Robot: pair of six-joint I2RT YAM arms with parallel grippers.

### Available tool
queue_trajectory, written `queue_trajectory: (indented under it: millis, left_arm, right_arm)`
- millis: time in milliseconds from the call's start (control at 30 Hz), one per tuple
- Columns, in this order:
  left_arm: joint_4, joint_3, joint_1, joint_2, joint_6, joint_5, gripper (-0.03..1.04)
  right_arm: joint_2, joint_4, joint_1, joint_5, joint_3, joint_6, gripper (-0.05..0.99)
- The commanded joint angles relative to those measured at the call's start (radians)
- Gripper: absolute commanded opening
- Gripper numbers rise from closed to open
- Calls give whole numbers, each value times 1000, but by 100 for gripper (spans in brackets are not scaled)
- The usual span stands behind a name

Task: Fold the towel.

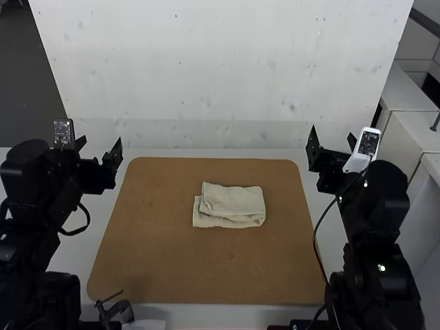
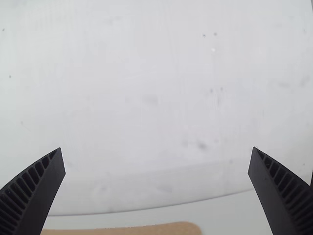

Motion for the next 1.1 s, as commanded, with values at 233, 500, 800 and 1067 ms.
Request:
queue_trajectory:
  millis: [233,500,800,1067]
  left_arm:
    - [56,-107,7,-106,85,-78,96]
    - [152,-170,13,-102,122,-49,96]
    - [152,-173,5,-99,135,-7,99]
    - [152,-173,5,-99,135,-7,99]
  right_arm:
    - [-14,116,-10,-5,-93,-35,96]
    - [-13,170,-12,-10,-126,-70,96]
    - [-4,151,-10,-51,-130,-98,96]
    - [-13,145,4,-109,-147,4,96]
